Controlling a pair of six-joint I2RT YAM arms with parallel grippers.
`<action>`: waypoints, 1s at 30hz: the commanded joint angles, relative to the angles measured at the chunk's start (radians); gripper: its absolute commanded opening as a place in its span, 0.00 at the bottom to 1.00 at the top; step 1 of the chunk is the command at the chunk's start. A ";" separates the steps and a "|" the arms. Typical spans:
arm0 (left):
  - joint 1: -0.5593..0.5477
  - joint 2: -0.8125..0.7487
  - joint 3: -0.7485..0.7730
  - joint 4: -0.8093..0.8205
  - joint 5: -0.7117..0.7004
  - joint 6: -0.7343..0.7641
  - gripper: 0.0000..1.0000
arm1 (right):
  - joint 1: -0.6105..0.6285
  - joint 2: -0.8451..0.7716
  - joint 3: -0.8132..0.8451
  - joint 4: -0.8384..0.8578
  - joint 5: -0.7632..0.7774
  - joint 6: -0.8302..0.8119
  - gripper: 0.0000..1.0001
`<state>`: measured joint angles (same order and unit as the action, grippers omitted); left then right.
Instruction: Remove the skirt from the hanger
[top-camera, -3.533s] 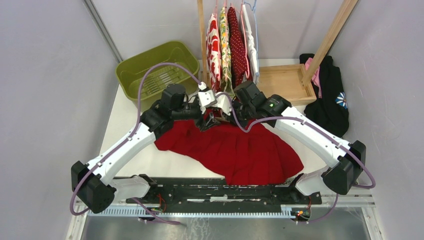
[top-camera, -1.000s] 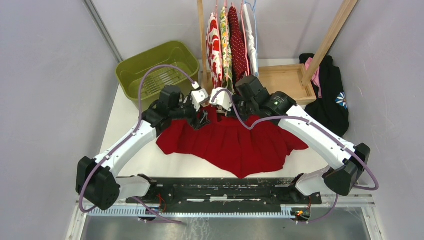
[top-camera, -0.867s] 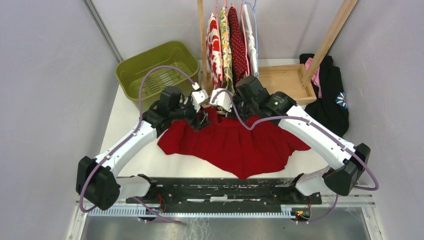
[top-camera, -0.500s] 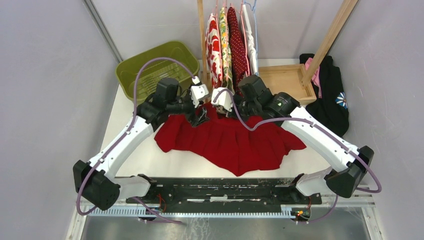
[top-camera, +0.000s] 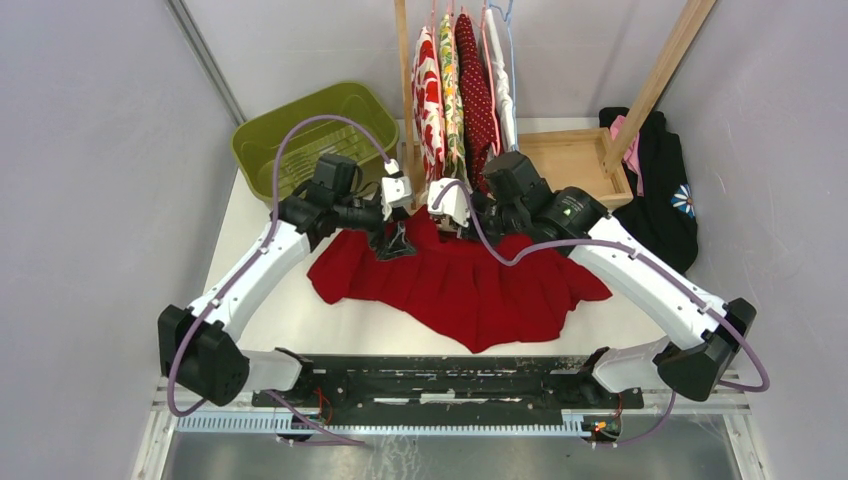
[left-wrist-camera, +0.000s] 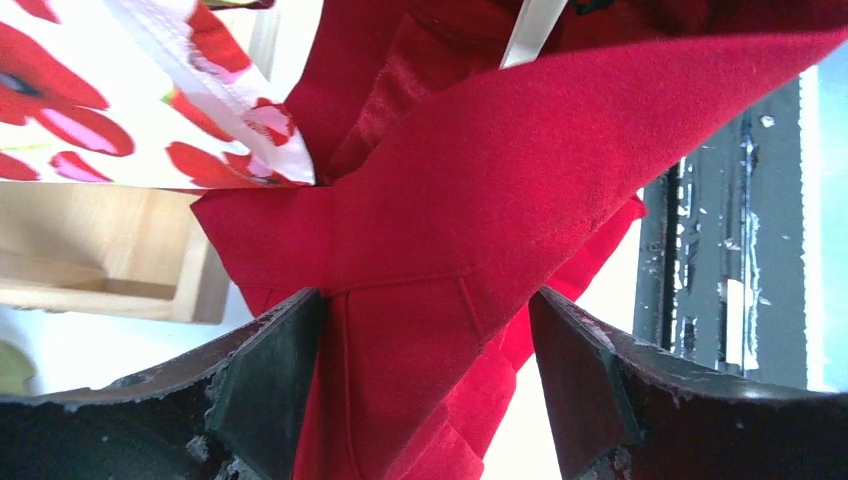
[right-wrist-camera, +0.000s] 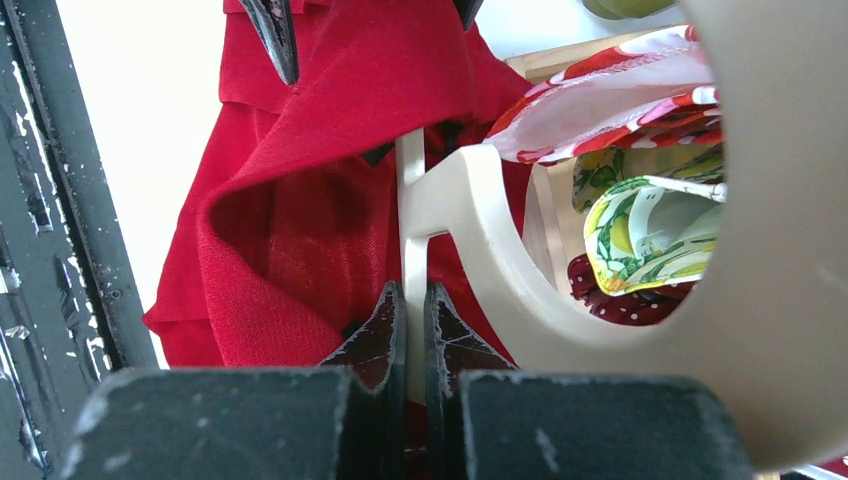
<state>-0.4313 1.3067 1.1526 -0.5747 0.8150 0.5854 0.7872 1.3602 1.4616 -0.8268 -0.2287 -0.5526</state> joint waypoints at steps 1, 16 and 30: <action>0.002 0.041 -0.019 0.028 0.104 0.034 0.81 | 0.003 -0.065 0.016 0.076 -0.048 -0.035 0.01; -0.015 0.098 0.027 0.031 0.040 -0.044 0.03 | 0.003 -0.076 0.000 0.131 -0.029 -0.038 0.01; -0.066 -0.014 0.235 -0.078 -0.383 -0.036 0.03 | 0.003 -0.005 -0.056 0.255 0.075 -0.032 0.02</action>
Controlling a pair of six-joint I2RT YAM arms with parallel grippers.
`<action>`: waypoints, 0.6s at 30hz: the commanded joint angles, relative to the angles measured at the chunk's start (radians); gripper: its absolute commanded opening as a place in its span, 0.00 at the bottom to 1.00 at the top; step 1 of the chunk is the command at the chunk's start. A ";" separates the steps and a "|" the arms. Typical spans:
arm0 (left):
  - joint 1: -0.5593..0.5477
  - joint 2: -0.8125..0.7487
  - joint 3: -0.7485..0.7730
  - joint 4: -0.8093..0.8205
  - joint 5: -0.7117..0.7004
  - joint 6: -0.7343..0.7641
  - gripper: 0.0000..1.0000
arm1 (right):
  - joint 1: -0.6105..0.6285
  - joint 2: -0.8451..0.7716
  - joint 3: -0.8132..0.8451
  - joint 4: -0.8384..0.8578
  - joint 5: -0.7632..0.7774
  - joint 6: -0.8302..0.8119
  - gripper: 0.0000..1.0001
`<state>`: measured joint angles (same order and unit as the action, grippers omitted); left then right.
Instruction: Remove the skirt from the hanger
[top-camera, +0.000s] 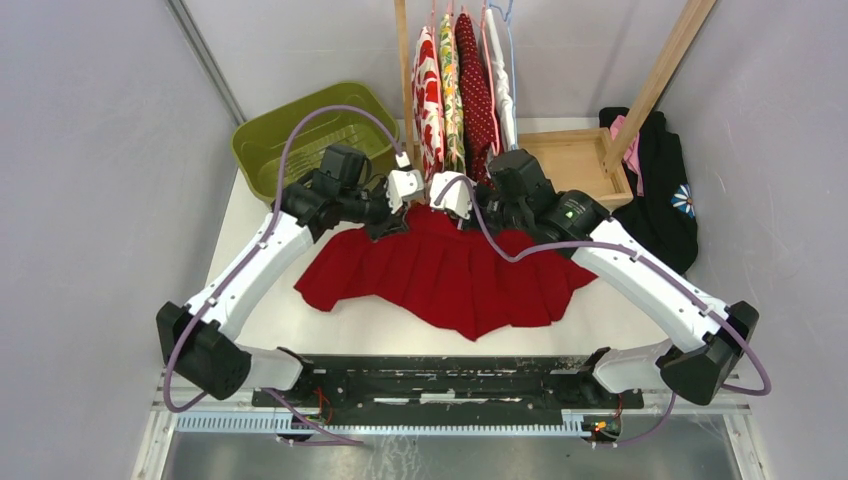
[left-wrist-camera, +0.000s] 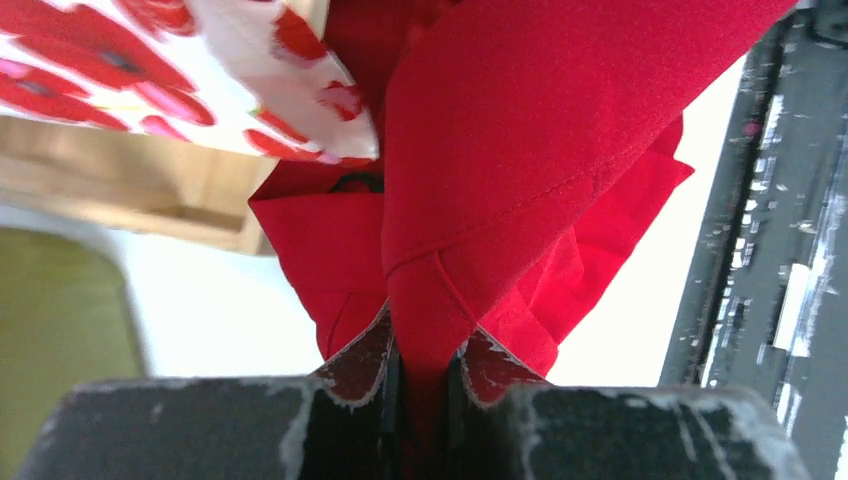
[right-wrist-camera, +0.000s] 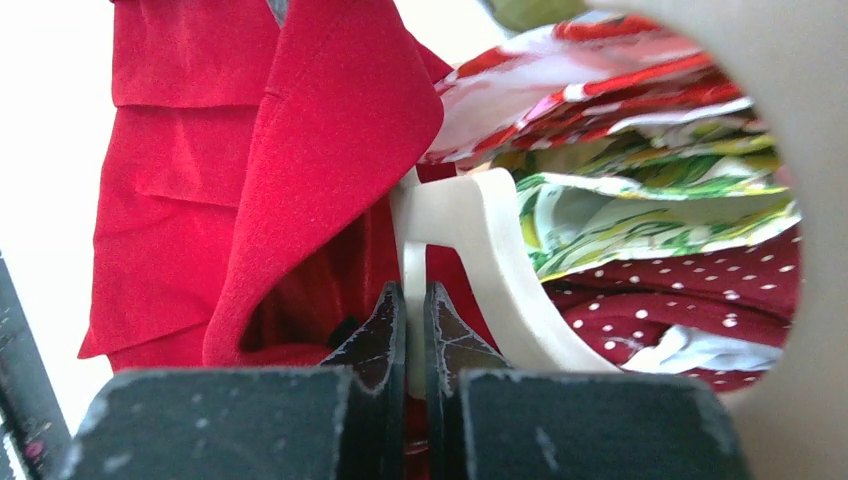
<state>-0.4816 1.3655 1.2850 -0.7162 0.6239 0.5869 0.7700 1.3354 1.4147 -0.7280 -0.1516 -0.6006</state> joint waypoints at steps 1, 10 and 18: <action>-0.023 -0.078 0.115 0.067 -0.207 -0.037 0.03 | 0.020 0.028 -0.012 0.168 0.012 0.013 0.04; -0.094 -0.141 0.079 0.137 -0.301 -0.041 0.03 | 0.020 0.089 0.022 0.249 0.116 0.033 0.43; -0.110 -0.171 0.042 0.145 -0.288 -0.038 0.03 | 0.020 0.092 0.073 0.241 0.124 0.007 0.47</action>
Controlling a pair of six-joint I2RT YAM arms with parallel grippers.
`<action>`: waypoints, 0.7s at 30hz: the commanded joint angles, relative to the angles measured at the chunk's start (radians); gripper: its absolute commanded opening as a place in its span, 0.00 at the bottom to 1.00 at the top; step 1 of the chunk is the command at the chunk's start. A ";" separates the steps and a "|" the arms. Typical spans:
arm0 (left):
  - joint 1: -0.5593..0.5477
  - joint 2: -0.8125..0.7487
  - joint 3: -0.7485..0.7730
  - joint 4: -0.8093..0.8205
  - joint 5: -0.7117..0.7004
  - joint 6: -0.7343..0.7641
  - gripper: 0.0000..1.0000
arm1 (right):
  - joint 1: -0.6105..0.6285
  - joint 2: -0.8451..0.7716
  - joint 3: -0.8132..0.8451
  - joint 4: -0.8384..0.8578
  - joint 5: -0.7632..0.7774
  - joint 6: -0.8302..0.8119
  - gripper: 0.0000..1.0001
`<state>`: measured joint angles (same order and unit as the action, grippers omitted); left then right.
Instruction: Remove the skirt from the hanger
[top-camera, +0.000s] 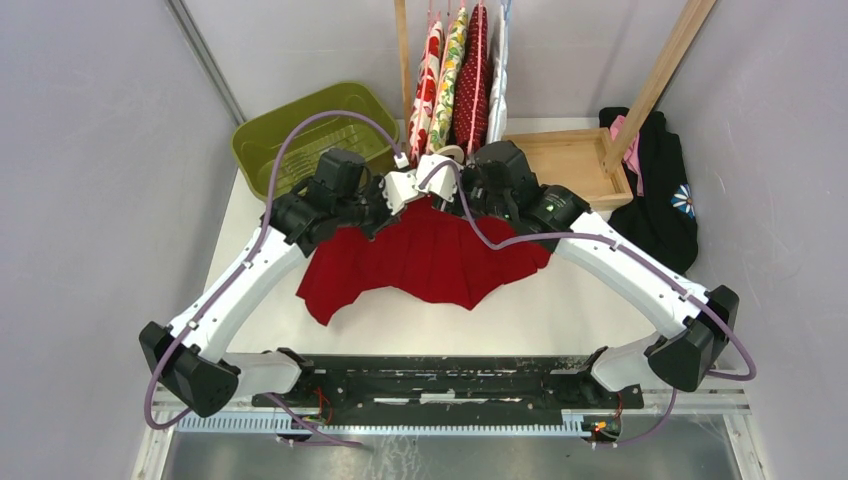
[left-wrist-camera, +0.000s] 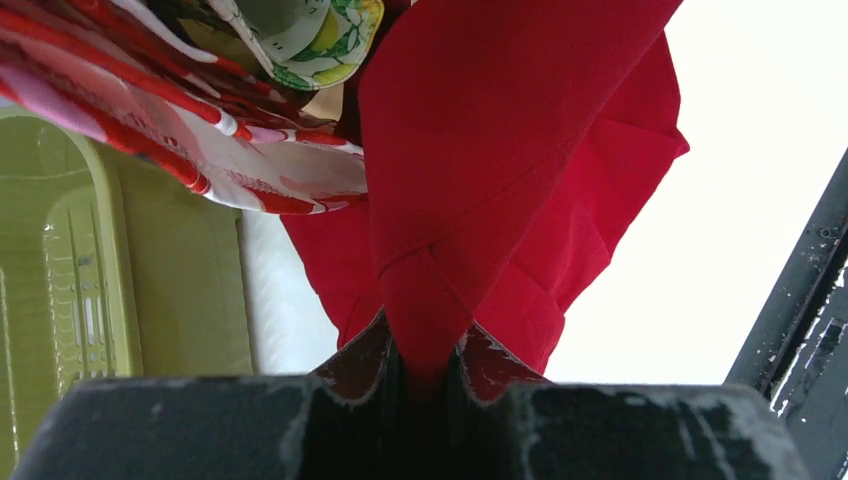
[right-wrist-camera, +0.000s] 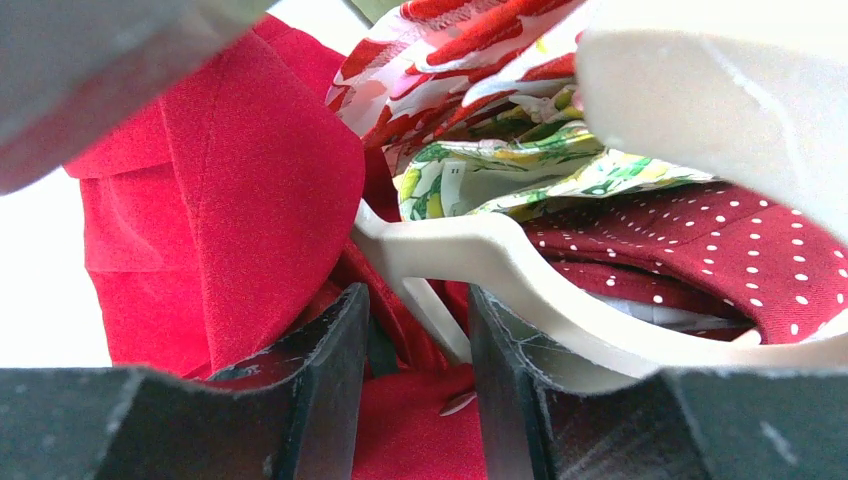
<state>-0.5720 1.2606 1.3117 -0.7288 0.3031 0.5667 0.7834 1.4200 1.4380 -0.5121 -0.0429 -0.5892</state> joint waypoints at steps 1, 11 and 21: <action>-0.021 -0.067 0.014 0.160 0.037 -0.017 0.03 | 0.007 0.009 0.053 0.029 0.005 0.000 0.47; -0.024 -0.039 0.025 0.177 0.012 -0.010 0.03 | 0.017 0.022 0.078 -0.031 -0.150 0.035 0.01; -0.023 -0.131 -0.028 0.242 -0.240 0.017 0.03 | 0.009 -0.017 -0.030 -0.094 -0.098 0.032 0.01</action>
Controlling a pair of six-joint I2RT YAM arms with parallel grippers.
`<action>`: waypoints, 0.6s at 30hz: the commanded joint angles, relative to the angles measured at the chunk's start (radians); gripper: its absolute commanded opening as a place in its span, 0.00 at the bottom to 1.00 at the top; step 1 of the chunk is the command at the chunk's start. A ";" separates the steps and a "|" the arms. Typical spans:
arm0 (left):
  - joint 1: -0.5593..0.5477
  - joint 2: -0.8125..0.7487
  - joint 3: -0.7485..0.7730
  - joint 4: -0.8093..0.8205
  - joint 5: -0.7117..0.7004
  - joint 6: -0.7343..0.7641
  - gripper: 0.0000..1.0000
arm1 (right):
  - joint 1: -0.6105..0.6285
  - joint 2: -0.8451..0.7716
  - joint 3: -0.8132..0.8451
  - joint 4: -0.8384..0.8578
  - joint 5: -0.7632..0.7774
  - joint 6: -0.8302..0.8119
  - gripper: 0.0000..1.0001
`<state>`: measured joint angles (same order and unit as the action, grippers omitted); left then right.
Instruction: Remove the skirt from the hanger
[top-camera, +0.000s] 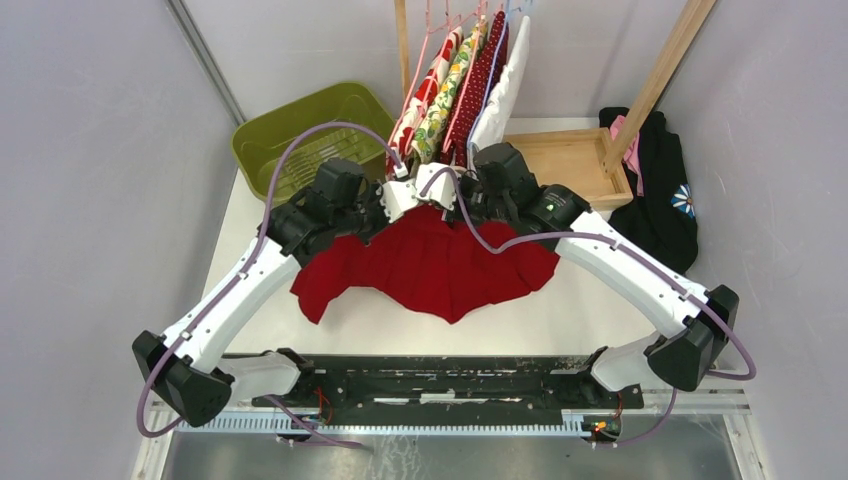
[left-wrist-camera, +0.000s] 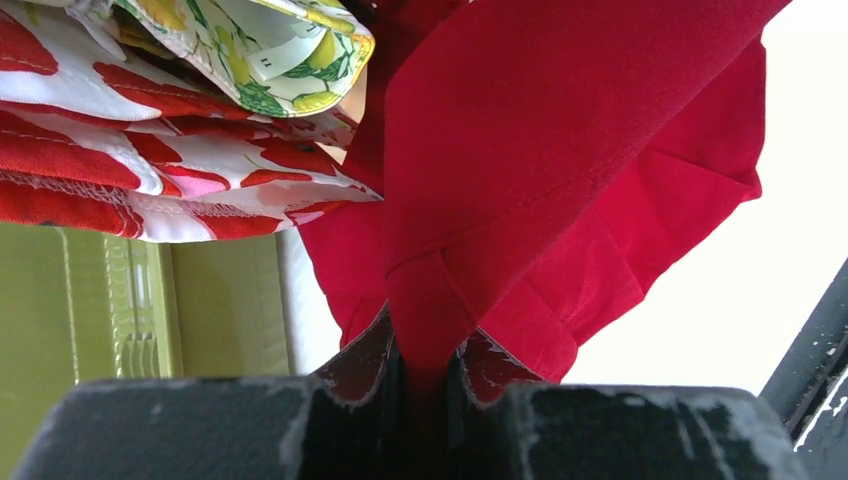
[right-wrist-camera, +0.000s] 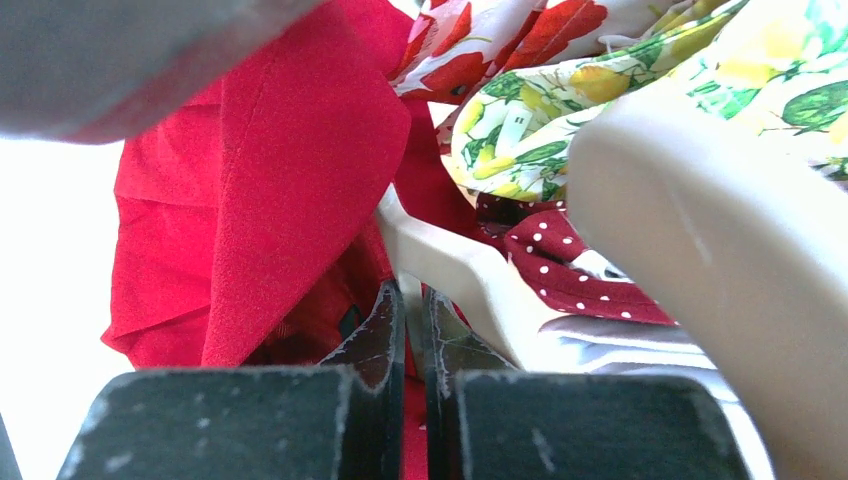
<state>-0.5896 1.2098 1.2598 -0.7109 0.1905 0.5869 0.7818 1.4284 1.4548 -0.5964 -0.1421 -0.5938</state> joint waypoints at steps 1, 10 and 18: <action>-0.004 -0.090 0.026 0.247 -0.142 -0.001 0.03 | 0.010 -0.025 -0.058 -0.011 0.001 0.044 0.01; -0.003 -0.082 0.005 0.251 -0.101 -0.011 0.03 | -0.027 -0.016 -0.040 0.028 0.226 0.017 0.01; -0.003 -0.125 -0.043 0.231 -0.126 -0.021 0.03 | -0.145 -0.049 -0.033 0.159 0.344 0.014 0.12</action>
<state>-0.6071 1.1774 1.1976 -0.5751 0.1135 0.6029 0.7544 1.4078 1.4075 -0.4793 -0.0711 -0.6079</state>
